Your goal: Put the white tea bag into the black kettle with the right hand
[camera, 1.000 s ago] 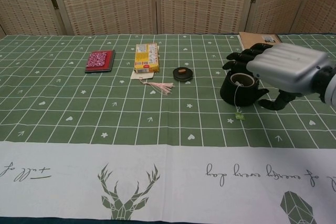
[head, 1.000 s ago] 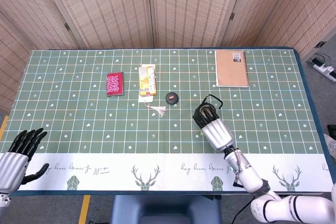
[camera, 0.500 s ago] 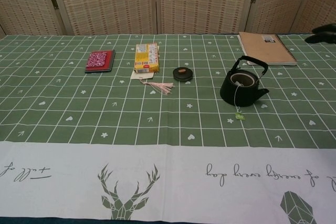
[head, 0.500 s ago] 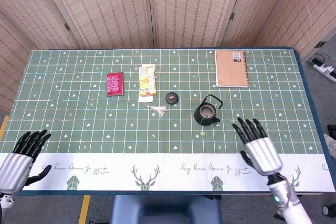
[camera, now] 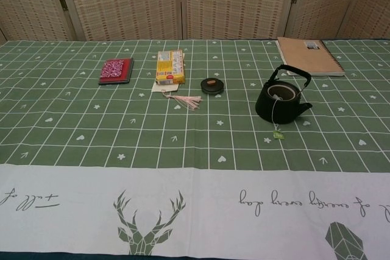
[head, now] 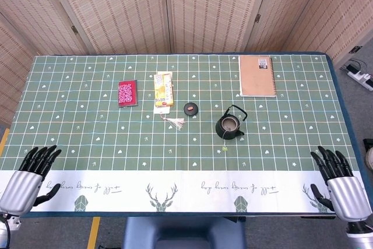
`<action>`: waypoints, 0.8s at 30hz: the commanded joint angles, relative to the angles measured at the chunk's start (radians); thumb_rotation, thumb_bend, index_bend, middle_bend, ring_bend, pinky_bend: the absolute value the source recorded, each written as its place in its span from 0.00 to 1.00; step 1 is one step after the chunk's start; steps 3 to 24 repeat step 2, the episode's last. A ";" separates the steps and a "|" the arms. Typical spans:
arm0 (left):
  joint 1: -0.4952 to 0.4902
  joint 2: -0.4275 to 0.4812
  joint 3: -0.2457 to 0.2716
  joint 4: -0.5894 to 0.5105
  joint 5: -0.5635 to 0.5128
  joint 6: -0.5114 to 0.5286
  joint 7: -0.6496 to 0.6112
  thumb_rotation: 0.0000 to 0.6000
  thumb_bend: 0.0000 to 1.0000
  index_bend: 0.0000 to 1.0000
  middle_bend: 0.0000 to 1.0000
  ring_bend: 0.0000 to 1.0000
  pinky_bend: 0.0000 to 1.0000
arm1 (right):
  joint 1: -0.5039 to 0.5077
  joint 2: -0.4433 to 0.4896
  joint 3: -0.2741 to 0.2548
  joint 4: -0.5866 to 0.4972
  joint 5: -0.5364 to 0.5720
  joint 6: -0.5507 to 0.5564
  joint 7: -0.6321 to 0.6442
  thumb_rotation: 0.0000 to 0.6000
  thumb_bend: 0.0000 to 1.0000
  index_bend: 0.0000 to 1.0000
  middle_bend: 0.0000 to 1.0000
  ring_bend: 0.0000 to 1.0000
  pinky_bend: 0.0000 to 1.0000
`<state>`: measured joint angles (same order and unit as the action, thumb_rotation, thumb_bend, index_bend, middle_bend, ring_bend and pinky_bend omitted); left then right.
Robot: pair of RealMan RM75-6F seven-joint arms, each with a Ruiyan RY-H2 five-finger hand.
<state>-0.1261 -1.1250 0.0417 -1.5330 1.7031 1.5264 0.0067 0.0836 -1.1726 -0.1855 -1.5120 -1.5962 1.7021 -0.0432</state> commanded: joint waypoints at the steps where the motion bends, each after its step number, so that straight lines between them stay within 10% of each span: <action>1: -0.001 -0.001 0.002 -0.005 -0.003 -0.006 0.005 1.00 0.28 0.00 0.00 0.04 0.03 | -0.007 0.001 0.004 -0.004 -0.015 -0.017 -0.011 1.00 0.40 0.00 0.00 0.00 0.00; 24: -0.001 0.000 0.004 -0.008 -0.001 -0.005 0.000 1.00 0.28 0.00 0.00 0.04 0.03 | -0.009 -0.002 0.008 -0.004 -0.019 -0.023 -0.022 1.00 0.40 0.00 0.00 0.00 0.00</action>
